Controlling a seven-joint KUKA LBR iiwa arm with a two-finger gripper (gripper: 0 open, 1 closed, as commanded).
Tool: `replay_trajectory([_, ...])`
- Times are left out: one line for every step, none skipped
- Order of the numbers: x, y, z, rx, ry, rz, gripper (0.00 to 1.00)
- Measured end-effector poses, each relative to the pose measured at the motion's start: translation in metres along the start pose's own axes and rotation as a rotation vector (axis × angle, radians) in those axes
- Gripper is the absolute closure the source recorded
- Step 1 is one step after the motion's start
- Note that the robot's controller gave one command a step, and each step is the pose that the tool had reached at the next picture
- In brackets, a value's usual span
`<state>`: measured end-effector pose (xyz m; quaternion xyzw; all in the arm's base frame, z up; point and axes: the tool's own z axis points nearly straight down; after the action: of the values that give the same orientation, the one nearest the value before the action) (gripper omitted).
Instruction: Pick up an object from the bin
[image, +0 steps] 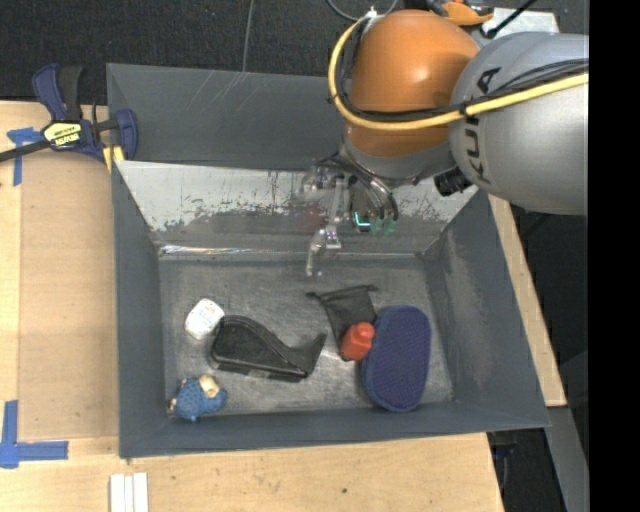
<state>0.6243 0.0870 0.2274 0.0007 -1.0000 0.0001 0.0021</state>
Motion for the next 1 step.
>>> replay_trajectory([0.0770,0.0048,0.1081,0.002,-0.014,-0.128,0.00])
